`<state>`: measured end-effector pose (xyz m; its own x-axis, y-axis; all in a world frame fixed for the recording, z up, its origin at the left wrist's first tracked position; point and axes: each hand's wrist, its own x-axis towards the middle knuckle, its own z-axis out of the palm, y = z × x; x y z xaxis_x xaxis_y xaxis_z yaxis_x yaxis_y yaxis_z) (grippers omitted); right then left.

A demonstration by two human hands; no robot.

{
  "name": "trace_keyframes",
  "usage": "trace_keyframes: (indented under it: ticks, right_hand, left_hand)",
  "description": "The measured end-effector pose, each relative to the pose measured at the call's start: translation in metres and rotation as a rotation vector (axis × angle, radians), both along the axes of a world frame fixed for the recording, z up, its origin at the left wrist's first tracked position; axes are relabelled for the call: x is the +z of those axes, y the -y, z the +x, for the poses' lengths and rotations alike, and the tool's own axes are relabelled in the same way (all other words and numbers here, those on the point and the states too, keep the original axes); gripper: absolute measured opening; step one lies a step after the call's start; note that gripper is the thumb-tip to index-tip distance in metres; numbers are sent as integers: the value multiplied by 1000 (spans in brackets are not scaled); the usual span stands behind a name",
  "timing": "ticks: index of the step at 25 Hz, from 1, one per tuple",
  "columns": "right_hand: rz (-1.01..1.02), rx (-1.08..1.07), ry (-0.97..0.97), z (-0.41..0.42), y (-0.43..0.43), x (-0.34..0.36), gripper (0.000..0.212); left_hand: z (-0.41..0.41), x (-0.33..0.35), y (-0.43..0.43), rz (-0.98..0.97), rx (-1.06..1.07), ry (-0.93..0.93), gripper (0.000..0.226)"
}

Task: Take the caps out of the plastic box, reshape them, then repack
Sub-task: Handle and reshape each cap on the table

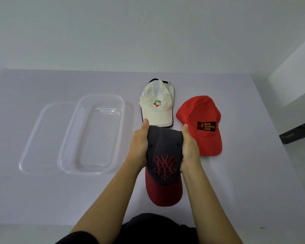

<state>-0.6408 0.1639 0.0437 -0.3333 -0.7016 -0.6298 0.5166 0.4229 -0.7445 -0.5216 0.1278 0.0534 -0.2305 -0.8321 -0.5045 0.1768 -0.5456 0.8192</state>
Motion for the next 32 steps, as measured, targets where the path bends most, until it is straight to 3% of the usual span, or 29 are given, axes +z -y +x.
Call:
trace_keyframes:
  ticks: [2, 3, 6, 9, 18, 23, 26, 29, 32]
  right_hand:
    - [-33, 18, 19, 3, 0, 1, 53]
    - [-41, 19, -74, 3, -1, -2, 57]
    - [-14, 82, -573, 5, -1, -22, 53]
    - [63, 158, -694, 10, 3, -41, 52]
    - [218, 403, -901, -7, 23, -89, 52]
    - [51, 463, -648, -25, 32, -101, 38]
    - [-10, 499, -770, -31, 35, -101, 37]
    - [9, 590, -891, -33, 34, -98, 34]
    - [-30, 525, -949, -31, 3, -97, 43]
  left_hand:
    - [3, -1, 3, 48, -21, -84, 51]
    - [5, -3, 6, 19, -30, -10, 53]
    - [12, -21, 11, -253, -95, 513, 55]
    - [12, -41, 14, -294, -121, 684, 52]
    - [2, -83, 42, -293, -236, 862, 58]
    - [3, -90, 44, -362, -240, 757, 32]
    - [7, -93, 43, -480, -312, 858, 39]
    - [11, -91, 50, -470, -347, 914, 41]
    - [18, -80, 36, -521, -281, 854, 36]
